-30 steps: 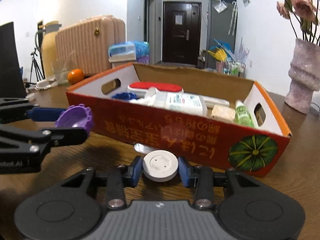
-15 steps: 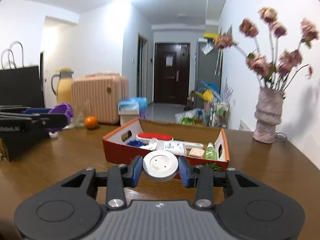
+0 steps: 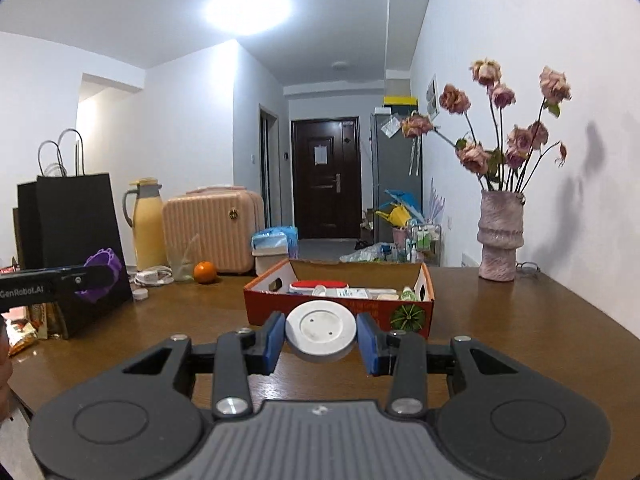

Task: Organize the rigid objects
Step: 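Carry the purple cap and white lid into the box and open both tools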

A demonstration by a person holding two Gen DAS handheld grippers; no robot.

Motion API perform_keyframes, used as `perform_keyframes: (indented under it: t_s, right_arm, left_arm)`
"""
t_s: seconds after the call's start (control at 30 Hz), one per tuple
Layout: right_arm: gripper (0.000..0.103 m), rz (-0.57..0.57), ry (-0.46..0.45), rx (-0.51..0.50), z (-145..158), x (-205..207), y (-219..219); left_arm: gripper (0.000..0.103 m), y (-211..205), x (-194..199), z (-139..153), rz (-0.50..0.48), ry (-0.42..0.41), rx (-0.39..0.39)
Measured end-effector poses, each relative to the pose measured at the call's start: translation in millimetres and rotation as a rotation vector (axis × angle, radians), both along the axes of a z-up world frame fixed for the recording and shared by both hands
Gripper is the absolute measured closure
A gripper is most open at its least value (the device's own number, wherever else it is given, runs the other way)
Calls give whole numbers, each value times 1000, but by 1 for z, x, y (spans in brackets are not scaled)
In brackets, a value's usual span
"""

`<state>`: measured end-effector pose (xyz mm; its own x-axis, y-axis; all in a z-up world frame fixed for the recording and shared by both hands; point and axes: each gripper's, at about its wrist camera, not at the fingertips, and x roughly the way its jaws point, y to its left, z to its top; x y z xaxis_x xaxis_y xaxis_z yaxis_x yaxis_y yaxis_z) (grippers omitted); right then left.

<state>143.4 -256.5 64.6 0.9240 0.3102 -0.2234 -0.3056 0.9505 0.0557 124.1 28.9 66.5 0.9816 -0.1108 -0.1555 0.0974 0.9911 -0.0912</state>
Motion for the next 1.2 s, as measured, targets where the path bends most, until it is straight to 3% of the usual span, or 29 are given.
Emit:
perform_keyframes:
  t_s: [0.3,0.53,0.7,0.83,0.97,1.2]
  right_arm:
    - [65,-6,-10,-2,1,0,6]
    - [65,-8,28,-21,-6,42,5]
    - [65,12,68,-16,-5,100,1]
    - [65,42,105,-6,1,170,-2]
    - [64,62,145,-6,7,248,1]
    - [64,68,298,-1,-6,405,10]
  left_arm:
    - [48,-2,0,0,-23,-5,3]
    - [48,-7,46,-5,-59,28,26]
    - [48,-20,115,0,-164,87,57]
    - [48,-30,187,8,-214,126,87]
    - [48,-33,266,13,-260,193,62]
    - [48,-57,421,4,-323,380,3]
